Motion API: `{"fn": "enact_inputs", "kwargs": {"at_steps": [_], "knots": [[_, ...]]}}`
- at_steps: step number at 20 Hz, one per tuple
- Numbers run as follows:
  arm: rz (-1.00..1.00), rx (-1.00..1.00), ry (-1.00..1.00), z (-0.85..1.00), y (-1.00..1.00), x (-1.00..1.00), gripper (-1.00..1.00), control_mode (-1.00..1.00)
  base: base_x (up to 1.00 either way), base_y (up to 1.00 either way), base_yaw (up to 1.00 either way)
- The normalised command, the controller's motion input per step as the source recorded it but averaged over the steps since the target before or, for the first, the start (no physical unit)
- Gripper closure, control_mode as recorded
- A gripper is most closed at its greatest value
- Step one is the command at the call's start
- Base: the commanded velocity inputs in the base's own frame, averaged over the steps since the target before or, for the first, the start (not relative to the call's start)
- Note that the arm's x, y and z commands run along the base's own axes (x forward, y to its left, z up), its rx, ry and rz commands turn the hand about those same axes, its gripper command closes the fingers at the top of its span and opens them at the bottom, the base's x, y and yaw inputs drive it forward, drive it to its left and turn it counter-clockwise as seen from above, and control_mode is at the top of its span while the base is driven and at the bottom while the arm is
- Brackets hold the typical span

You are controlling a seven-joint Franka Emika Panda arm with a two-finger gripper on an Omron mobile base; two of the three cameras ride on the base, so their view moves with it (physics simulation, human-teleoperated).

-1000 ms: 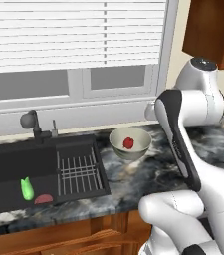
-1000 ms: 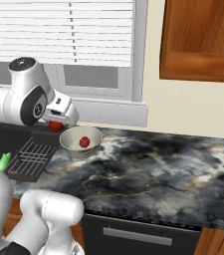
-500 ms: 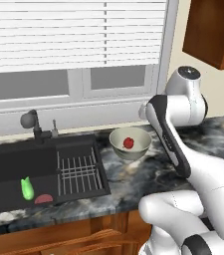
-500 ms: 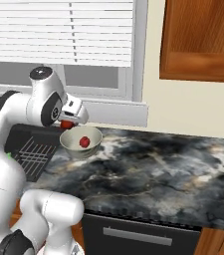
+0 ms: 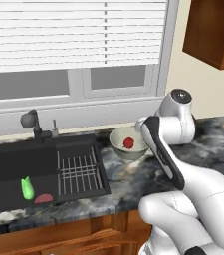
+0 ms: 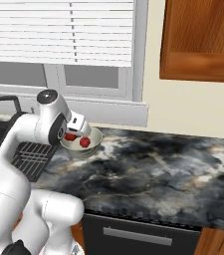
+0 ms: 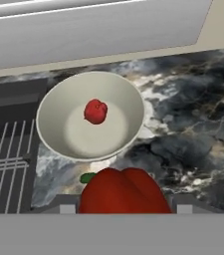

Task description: Pick the bell peppers from the cabinet and place them in one bowl. Pick the corn from the sink and place it in the other bowl.

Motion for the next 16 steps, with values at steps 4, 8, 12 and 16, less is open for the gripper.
{"fn": "enact_inputs", "kwargs": {"at_steps": [4,8,12,16], "knots": [[0.00,0.00,0.00,0.00,0.17,0.15,1.00,-1.00,0.00,0.00,0.00],[0.00,0.00,0.00,0.00,0.12,0.35,1.00,-1.00,0.00,0.00,0.00],[0.00,0.00,0.01,0.00,0.04,0.47,1.00,-1.00,0.00,0.00,0.00],[0.00,0.00,0.04,0.00,0.00,0.56,1.00,-1.00,0.00,0.00,0.00]]}}
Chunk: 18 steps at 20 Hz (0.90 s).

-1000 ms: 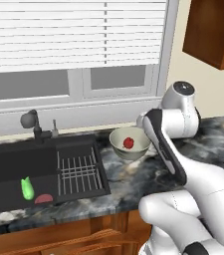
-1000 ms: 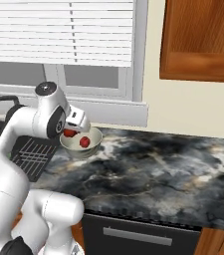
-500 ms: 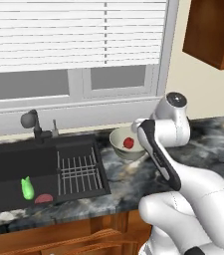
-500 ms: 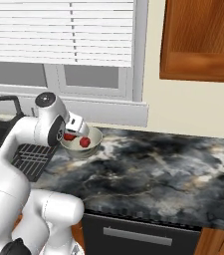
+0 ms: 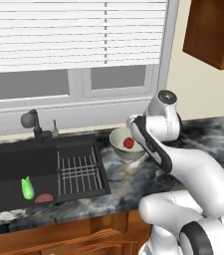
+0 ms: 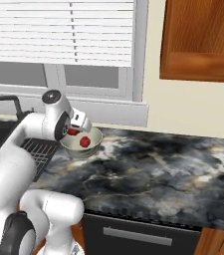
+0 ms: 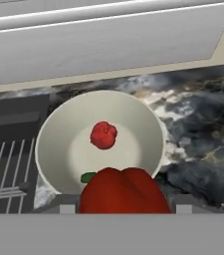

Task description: Pick the bell peppers from the cabinet and place them in one bowl. Pick the corn from the sink and place it in the other bowl.

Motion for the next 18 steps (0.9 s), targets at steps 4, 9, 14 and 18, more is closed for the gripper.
{"fn": "enact_inputs", "kwargs": {"at_steps": [4,9,14,18], "knots": [[0.00,0.00,0.09,-0.08,0.04,0.54,1.00,-1.00,0.00,0.00,0.00],[0.00,0.00,0.18,-0.15,0.11,0.25,1.00,-1.00,0.00,0.00,0.00],[0.00,0.00,0.10,-0.04,0.03,0.00,1.00,-1.00,0.00,0.00,0.00],[0.00,0.00,0.00,-0.26,0.00,0.02,1.00,-1.00,0.00,0.00,0.00]]}}
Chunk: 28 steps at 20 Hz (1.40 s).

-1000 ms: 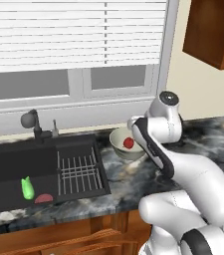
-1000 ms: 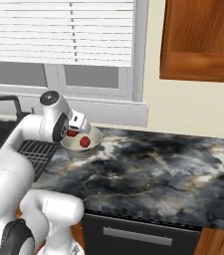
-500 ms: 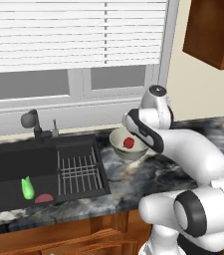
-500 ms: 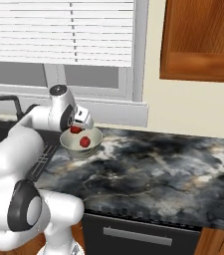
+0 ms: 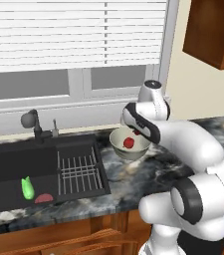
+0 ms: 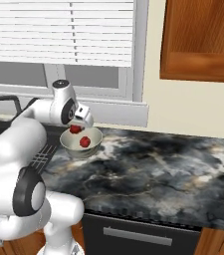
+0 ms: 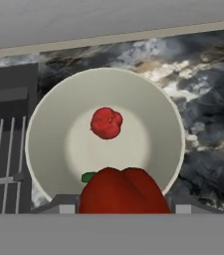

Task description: Pick the bell peppers from the cabinet and place them in one bowl. Pick the corn from the sink and place it in the other bowl.

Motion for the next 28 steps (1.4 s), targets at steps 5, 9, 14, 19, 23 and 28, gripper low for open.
{"fn": "enact_inputs", "kwargs": {"at_steps": [5,9,14,19,23,28], "knots": [[0.00,0.00,-0.01,-0.41,0.00,0.13,1.00,-1.00,0.00,0.00,0.00],[0.00,0.00,-0.01,-0.33,0.00,0.30,1.00,-1.00,0.00,0.00,0.00],[0.00,0.00,0.00,-0.19,0.00,0.35,1.00,-1.00,0.00,0.00,0.00],[0.00,0.00,0.00,-0.10,0.00,0.21,1.00,-1.00,0.00,0.00,0.00],[0.00,0.00,0.00,-0.08,0.00,0.02,1.00,-1.00,0.00,0.00,0.00],[0.00,0.00,0.00,-0.15,0.00,0.00,1.00,-1.00,0.00,0.00,0.00]]}}
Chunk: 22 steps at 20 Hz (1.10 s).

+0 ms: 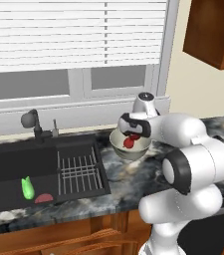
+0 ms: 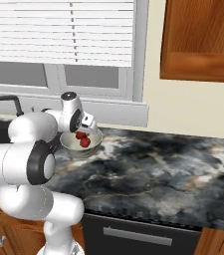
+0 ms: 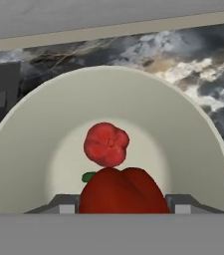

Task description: Pick the bell peppers from the cabinet and place them in one bowl. Pick the corn from the sink and place it in the other bowl.

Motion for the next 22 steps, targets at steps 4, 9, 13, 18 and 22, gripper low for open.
{"fn": "enact_inputs", "kwargs": {"at_steps": [4,9,13,18,22], "knots": [[0.00,0.00,0.00,-0.32,0.00,0.00,1.00,-1.00,0.00,0.00,0.00],[0.00,0.00,-0.03,-0.14,0.00,0.00,1.00,-1.00,0.00,0.00,0.00],[0.00,0.00,-0.03,-0.17,0.01,0.05,1.00,-1.00,0.00,0.00,0.00],[0.00,0.00,-0.01,-0.17,0.04,0.11,1.00,-1.00,0.00,0.00,0.00],[0.00,0.00,0.00,-0.21,0.00,0.06,1.00,-1.00,0.00,0.00,0.00]]}}
